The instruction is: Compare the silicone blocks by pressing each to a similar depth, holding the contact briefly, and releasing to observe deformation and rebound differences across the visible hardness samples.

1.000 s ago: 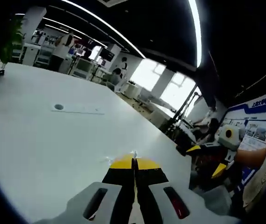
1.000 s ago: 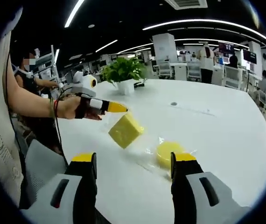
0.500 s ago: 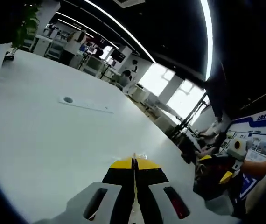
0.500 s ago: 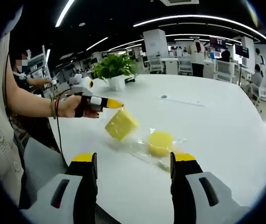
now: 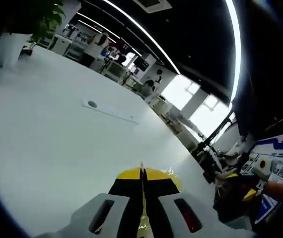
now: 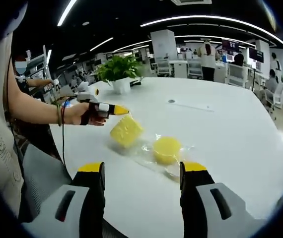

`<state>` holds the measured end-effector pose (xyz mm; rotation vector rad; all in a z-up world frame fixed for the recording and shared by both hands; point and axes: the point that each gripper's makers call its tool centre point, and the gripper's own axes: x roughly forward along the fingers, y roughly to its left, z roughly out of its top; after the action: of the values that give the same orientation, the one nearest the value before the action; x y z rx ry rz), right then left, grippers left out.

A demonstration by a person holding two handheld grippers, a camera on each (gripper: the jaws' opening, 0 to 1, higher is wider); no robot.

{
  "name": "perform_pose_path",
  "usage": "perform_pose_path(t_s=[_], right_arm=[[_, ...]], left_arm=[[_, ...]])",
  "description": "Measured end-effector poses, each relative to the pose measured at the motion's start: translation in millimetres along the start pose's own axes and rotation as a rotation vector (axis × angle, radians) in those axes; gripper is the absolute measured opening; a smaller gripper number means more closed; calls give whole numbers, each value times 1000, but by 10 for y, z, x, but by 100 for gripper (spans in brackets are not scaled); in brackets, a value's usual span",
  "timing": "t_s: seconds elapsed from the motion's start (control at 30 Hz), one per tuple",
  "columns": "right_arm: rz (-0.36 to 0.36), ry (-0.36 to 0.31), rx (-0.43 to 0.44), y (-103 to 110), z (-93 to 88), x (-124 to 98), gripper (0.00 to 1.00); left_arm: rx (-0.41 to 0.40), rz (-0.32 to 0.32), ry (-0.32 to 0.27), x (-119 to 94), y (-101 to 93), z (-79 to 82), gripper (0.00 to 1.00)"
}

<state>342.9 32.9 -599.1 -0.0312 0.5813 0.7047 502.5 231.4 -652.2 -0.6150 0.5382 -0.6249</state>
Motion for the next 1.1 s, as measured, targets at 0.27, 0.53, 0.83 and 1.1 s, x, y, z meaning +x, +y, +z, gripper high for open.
perform_pose_path(t_s=[0.27, 0.53, 0.83, 1.1], right_arm=[[-1, 14, 6, -6, -30, 21, 56], [2, 24, 13, -5, -73, 50, 55], [-8, 20, 19, -13, -80, 51, 53], [-11, 18, 22, -24, -74, 52, 55]], left_arm=[[-63, 69, -35, 30, 283, 37, 0], [-61, 132, -12, 75, 462, -23, 0], [-44, 157, 6, 93, 559, -56, 0], [-59, 192, 15, 72, 684, -94, 0]])
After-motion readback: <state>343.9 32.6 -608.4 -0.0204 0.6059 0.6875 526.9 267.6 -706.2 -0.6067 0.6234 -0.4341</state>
